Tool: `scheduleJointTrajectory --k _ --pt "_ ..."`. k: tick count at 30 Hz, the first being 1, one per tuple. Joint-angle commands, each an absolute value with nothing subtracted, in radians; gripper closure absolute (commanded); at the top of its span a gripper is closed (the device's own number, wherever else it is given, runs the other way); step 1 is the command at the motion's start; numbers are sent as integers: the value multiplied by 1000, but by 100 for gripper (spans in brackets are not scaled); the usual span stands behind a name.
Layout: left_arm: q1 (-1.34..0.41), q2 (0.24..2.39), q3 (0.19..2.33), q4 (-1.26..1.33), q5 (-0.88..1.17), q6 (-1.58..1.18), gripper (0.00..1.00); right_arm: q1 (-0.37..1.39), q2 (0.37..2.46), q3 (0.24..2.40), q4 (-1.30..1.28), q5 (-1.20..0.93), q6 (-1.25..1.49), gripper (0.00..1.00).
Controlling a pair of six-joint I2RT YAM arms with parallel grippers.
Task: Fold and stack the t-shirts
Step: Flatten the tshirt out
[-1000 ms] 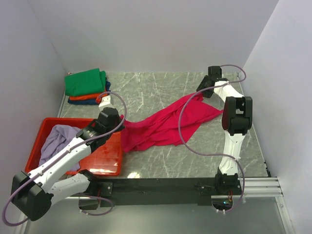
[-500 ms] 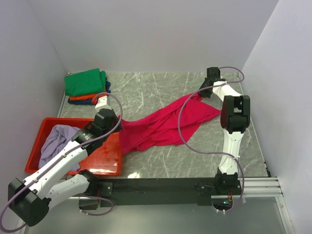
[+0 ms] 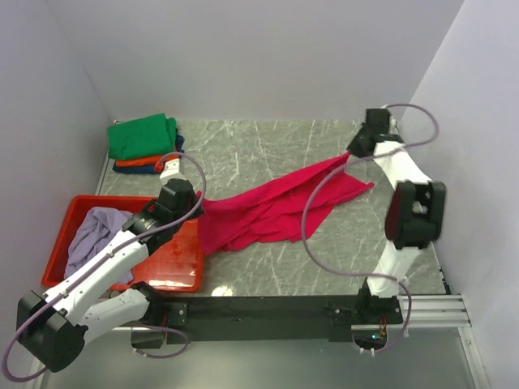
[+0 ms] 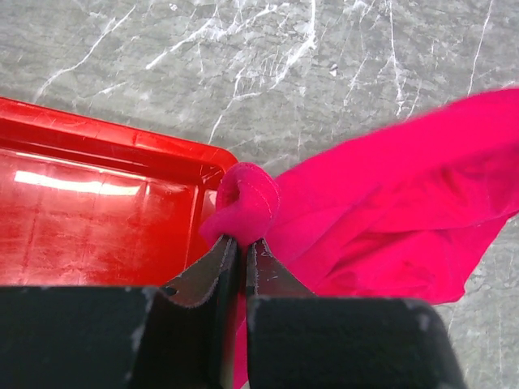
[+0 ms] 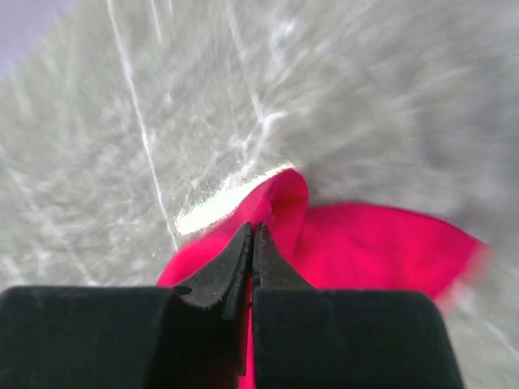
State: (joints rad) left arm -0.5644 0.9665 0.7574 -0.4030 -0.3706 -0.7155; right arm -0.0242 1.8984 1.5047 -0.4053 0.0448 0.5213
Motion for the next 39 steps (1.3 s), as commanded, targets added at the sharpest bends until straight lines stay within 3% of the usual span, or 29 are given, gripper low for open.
scheduleJointTrajectory --k 1,8,13,16,17,20,23,30,39 --pt "-551 985 804 -335 -362 -686 92 -81 1654 1396 -336 115 482 100" --pt "-512 1130 866 -198 -239 -664 93 -187 1300 1131 -325 219 463 100" --pt "-488 1330 934 -91 -126 -637 94 -330 1172 1118 -380 229 416 100" --pt "-483 1443 980 -58 -57 -608 77 -396 1151 1129 -408 244 400 100" --pt "-483 1466 991 -42 -52 -597 55 -406 1138 1118 -405 238 400 100" --pt "-482 1525 999 -52 -58 -592 29 -413 1127 1094 -384 200 405 100" --pt "-483 1513 939 -17 -37 -604 21 -413 1134 1094 -387 198 403 100" --pt "-485 1574 858 89 104 -649 29 -413 1129 1089 -374 160 405 100" --pt "-518 1661 842 147 134 -684 28 -413 1131 1085 -370 117 407 100"
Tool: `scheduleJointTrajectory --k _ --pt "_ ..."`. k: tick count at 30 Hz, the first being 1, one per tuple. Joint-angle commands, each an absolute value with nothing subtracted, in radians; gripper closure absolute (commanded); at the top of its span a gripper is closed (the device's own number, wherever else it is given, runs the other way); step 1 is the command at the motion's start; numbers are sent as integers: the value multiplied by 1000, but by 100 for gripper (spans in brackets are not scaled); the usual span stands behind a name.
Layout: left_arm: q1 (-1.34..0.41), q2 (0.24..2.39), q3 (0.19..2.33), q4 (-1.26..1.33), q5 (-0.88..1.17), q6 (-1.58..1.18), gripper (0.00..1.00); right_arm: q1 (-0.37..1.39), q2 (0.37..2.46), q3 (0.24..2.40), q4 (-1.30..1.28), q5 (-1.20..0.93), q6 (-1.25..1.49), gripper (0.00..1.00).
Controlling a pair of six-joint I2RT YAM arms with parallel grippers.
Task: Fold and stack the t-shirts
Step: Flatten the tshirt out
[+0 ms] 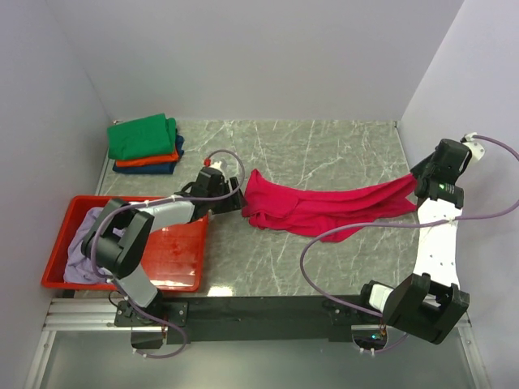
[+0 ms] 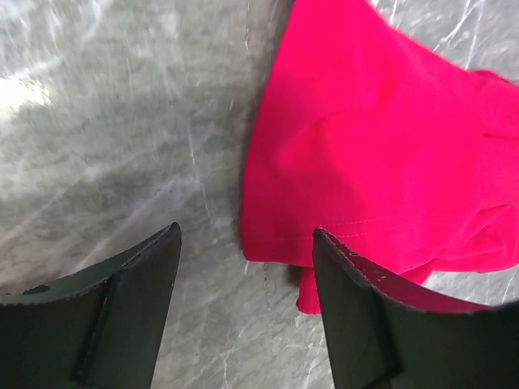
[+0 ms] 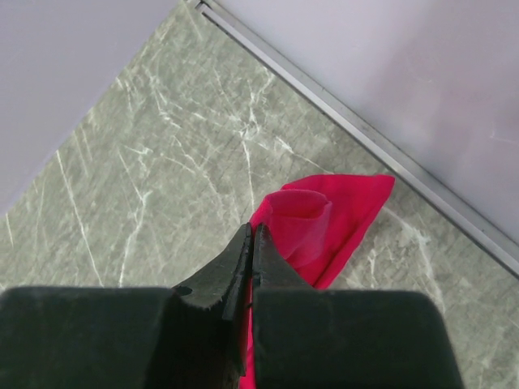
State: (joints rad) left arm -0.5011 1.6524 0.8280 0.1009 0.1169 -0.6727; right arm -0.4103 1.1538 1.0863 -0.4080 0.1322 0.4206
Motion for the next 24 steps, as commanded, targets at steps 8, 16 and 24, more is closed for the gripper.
scheduleJointTrajectory --k 8,16,24 --pt "-572 1710 865 115 83 -692 29 -414 1120 1074 -361 92 407 100" --pt "-594 1749 885 84 34 -693 53 -413 1115 1063 -353 68 410 100" --pt "-598 1759 896 80 21 -693 92 -413 1109 1055 -348 52 410 100"
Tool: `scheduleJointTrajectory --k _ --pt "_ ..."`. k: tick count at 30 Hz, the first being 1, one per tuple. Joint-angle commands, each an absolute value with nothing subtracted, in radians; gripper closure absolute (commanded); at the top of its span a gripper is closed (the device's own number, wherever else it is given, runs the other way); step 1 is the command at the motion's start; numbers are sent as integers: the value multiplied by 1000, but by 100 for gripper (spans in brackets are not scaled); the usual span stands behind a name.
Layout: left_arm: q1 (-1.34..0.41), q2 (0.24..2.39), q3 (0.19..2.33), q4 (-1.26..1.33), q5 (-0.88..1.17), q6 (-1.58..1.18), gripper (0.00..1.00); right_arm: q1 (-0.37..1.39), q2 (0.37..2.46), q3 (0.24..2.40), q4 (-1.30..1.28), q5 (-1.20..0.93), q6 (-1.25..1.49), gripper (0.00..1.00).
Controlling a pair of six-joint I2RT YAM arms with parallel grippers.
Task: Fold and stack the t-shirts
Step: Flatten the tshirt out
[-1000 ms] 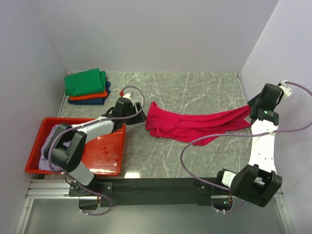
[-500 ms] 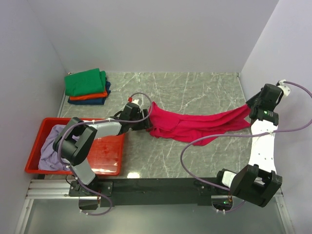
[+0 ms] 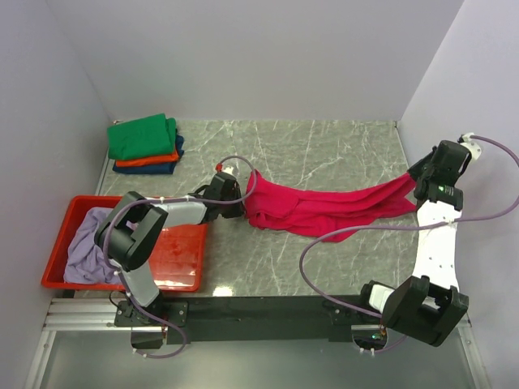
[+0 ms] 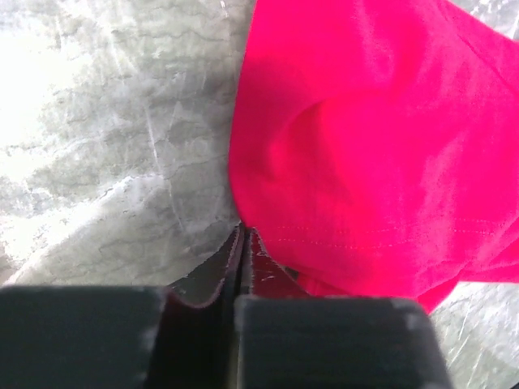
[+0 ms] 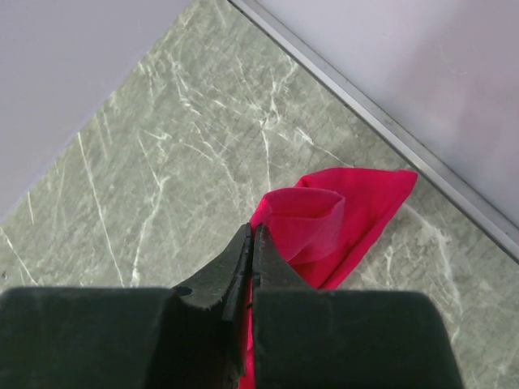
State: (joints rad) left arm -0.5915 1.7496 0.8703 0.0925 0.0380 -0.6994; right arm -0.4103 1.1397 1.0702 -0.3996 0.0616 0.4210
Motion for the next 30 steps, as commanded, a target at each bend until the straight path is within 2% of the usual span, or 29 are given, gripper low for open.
scheduleJointTrajectory --k 1,10,21,25,30 --pt "-598 1761 903 78 21 -693 99 -414 1108 1052 -348 51 408 100" --pt "-595 1698 962 12 3 -678 99 -411 1081 1035 -347 22 400 100" --pt "-586 1390 887 -101 -100 -693 100 -321 1034 994 -353 48 394 100" --pt "-584 1384 825 -81 -63 -715 100 -299 1025 974 -351 61 388 100" --pt "-591 1442 729 76 63 -775 99 -285 1017 962 -353 67 388 100"
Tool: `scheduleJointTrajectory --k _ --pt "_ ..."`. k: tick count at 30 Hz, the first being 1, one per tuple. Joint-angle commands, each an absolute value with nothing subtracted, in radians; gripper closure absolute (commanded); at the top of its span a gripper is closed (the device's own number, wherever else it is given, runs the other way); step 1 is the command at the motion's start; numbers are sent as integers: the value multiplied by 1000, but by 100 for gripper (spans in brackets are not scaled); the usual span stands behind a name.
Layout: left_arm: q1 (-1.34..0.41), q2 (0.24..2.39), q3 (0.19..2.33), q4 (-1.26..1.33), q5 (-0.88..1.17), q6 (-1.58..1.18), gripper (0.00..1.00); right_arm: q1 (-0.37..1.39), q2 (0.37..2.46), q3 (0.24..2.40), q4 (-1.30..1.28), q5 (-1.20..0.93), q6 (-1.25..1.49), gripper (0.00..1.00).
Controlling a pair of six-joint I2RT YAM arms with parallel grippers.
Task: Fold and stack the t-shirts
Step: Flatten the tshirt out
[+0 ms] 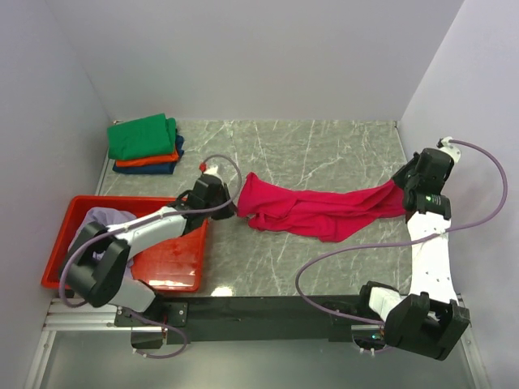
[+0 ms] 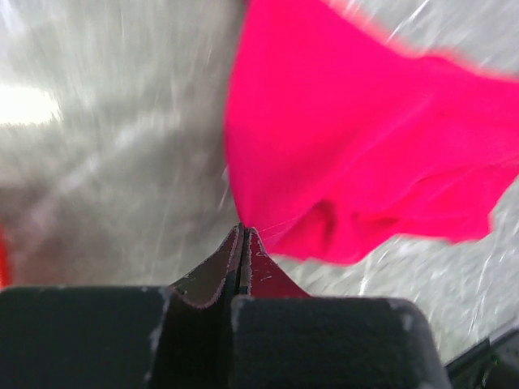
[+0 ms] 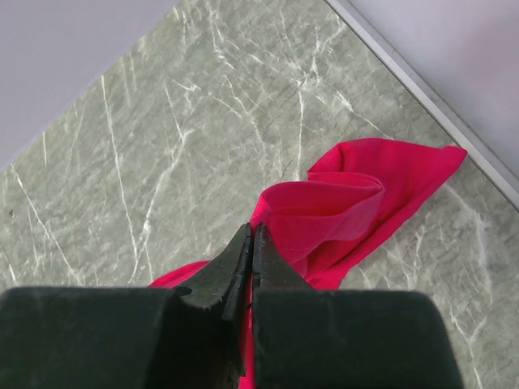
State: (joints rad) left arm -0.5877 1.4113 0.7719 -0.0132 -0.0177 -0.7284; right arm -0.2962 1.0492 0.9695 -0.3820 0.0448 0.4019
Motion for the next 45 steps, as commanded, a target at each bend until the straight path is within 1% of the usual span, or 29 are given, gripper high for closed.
scheduleJointTrajectory --k 1,4,9,10,11,12,13,15,16,25,35,42,45 --pt "-594 1459 720 99 77 -796 100 -284 1017 960 -356 67 387 100" --pt "-609 1485 706 153 106 -821 99 -281 1015 960 -357 69 385 100" --pt "-621 1502 727 129 80 -815 99 -272 1019 959 -359 69 382 100" --pt "-621 1506 729 124 72 -815 95 -270 1019 956 -357 71 380 100" --pt "-621 1509 729 123 68 -815 88 -270 1020 956 -359 74 380 100" --pt "-621 1511 727 124 64 -816 80 -268 1020 957 -359 72 379 100" --pt "-621 1516 727 124 55 -819 70 -268 1022 959 -360 72 379 100" --pt "-623 1523 724 124 49 -821 59 -265 1022 960 -362 74 377 100" --pt "-621 1529 724 126 46 -822 57 -264 1019 960 -362 75 376 100" --pt "-621 1559 723 155 55 -834 52 -259 1025 963 -364 71 373 100" --pt "-621 1534 695 221 74 -862 50 -252 1035 969 -367 66 368 100" --pt "-621 1568 690 270 110 -887 50 -247 1038 974 -370 66 365 100" --pt "-621 1542 669 281 103 -896 50 -245 1045 977 -371 63 364 100"
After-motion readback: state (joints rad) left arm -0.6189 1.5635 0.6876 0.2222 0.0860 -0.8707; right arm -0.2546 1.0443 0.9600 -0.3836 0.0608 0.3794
